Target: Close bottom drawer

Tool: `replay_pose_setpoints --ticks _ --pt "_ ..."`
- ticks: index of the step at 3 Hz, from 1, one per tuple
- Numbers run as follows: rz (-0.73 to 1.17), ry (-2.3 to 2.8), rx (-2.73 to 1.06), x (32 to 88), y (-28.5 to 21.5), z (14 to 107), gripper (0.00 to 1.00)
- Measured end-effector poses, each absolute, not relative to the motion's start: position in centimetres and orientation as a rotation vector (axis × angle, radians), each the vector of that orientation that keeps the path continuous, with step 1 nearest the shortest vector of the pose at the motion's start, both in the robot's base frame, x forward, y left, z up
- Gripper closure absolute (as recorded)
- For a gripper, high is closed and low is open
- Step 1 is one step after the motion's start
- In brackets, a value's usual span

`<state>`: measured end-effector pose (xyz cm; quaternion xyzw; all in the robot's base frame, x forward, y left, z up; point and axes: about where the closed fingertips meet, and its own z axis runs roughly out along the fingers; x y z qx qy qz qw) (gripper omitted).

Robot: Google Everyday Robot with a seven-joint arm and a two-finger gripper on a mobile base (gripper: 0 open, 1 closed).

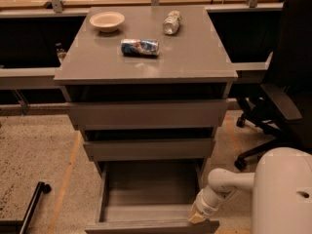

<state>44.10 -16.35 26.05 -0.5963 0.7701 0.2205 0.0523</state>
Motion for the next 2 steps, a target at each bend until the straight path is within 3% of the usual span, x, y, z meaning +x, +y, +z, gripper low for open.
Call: replay_pose_setpoints --ticks 2 --pt "0.824 2.489 -1.718 38.9 -17.4 22.4 1.0"
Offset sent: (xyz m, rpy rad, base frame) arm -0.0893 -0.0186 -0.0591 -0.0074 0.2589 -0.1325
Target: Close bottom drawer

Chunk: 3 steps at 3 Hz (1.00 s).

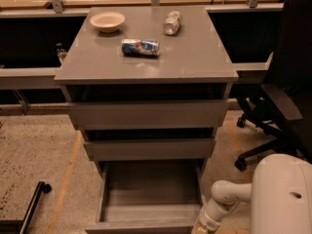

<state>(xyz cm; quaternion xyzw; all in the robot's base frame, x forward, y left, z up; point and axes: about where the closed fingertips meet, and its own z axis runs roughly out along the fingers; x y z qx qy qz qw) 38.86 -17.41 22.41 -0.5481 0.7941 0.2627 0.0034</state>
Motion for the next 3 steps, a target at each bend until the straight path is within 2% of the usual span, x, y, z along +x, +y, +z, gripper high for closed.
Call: replay_pose_setpoints --ticks 1,2,3 --pt "0.896 2.5 -1.707 40.1 -16.9 18.8 1.0" --pt "0.894 2.5 -1.709 40.2 -16.8 18.7 1.0" --pt "0.825 2.448 -1.758 43.5 -16.8 18.4 1.0"
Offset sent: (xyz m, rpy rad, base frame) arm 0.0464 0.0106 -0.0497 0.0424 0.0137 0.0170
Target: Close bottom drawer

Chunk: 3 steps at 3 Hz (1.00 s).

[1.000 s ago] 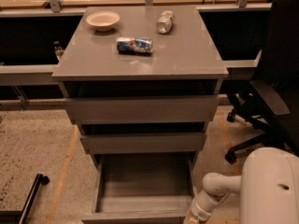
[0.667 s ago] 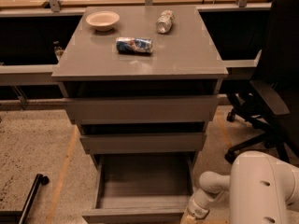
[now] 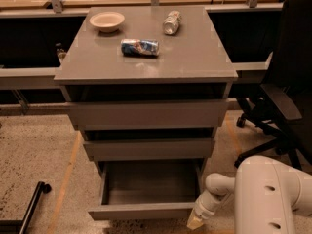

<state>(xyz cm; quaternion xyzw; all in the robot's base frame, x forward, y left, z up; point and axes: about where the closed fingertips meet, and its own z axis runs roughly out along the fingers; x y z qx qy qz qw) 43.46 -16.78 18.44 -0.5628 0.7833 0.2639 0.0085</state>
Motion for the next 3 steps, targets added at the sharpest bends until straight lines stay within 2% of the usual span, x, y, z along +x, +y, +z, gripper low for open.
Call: replay_pose_setpoints --ticks 1,2,3 --pt "0.825 2.448 -1.759 43.4 -16.8 18.4 1.0" --pt "0.738 2.421 -1.77 45.3 -16.4 18.0 1.0" --pt "0.616 2.353 -1.819 49.3 -16.5 17.8 1.0"
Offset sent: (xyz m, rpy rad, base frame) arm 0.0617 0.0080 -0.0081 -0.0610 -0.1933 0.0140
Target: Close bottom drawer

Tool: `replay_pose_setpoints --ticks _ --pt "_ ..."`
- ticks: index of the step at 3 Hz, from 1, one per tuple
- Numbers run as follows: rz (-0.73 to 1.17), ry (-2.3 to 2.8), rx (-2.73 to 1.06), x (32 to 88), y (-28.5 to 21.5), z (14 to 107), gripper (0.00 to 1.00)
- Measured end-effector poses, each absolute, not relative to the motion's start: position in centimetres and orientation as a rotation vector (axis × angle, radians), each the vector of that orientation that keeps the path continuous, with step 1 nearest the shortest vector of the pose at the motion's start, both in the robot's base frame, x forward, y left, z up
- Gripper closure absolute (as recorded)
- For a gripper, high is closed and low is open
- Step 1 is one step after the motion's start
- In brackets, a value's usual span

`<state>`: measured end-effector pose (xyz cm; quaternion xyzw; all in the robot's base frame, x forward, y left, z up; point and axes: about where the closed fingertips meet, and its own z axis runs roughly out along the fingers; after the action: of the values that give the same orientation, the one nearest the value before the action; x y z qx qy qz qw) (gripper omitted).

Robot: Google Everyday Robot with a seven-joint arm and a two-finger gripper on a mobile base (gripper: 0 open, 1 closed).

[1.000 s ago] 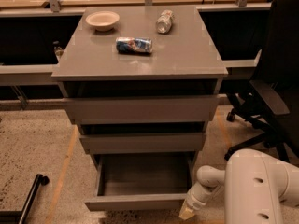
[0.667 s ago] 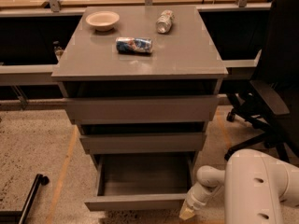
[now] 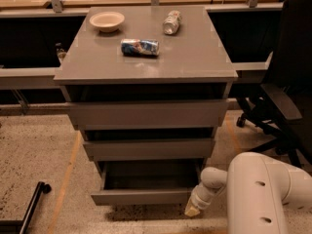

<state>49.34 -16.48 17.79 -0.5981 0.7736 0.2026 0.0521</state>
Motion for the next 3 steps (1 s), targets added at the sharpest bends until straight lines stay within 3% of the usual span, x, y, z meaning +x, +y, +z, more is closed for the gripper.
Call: replay_pose_setpoints --ticks 1,3 --pt "0.616 2.353 -1.819 49.3 -16.5 17.8 1.0" --pt "0.472 2.243 -1.84 55.4 -16.7 16.0 1.0"
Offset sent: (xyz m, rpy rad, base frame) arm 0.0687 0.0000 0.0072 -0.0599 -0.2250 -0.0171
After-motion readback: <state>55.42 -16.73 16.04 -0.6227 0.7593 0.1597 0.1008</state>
